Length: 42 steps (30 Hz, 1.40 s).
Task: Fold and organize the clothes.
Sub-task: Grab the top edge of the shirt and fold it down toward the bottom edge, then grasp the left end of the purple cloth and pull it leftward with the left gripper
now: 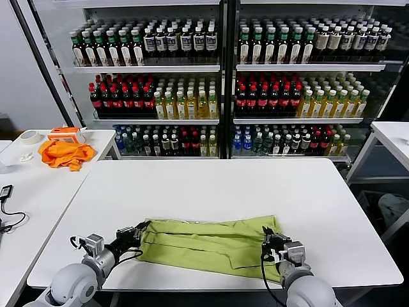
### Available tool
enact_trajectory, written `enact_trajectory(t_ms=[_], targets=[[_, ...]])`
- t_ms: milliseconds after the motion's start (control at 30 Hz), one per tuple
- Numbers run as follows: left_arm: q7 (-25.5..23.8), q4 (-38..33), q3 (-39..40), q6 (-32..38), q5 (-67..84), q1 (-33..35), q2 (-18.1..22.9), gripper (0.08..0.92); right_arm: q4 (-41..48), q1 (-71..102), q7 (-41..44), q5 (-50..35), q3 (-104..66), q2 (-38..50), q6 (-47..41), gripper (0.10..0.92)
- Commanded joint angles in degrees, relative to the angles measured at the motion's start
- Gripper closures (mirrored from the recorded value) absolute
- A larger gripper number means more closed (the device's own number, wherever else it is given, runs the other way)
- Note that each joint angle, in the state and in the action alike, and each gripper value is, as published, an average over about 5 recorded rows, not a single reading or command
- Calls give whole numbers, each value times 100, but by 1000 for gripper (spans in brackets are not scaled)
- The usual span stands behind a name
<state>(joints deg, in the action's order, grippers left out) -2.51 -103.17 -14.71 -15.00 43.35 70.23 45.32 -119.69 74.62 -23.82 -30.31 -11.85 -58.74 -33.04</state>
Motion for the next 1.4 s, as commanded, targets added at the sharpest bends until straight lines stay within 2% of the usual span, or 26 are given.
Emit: enact_trajectory(t_ms=[33, 167, 333, 433, 600, 833, 933, 1067, 1400], targets=[[34, 23, 25, -76, -184, 8, 33, 916, -11, 152, -88, 91, -6, -39, 9, 918], [162, -33, -50, -101, -223, 41, 56, 887, -45, 217, -221, 209, -74, -72, 64, 895], [413, -322, -264, -98, -30, 147, 68, 749, -379, 493, -207, 343, -357, -70, 149, 775], [857, -587, -270, -116, 148, 223, 139, 662, -660, 678, -176, 381, -512, -105, 158, 680], [1938, -931, -12, -348, 218, 367, 426, 524, -681, 801, -147, 377, -817, -55, 201, 524], [2641, -782, 277, -487, 116, 338, 803, 316, -660, 825, -111, 305, -1112, 0, 226, 324], [2790, -634, 262, -583, 269, 245, 891, 235, -621, 829, -109, 320, -1101, 0, 230, 246], [2817, -519, 266, -583, 361, 185, 923, 183, -558, 797, -108, 357, -1056, -56, 240, 207], [2818, -549, 421, -580, 368, 264, 953, 183, -494, 797, -132, 512, -938, -204, 254, 203]])
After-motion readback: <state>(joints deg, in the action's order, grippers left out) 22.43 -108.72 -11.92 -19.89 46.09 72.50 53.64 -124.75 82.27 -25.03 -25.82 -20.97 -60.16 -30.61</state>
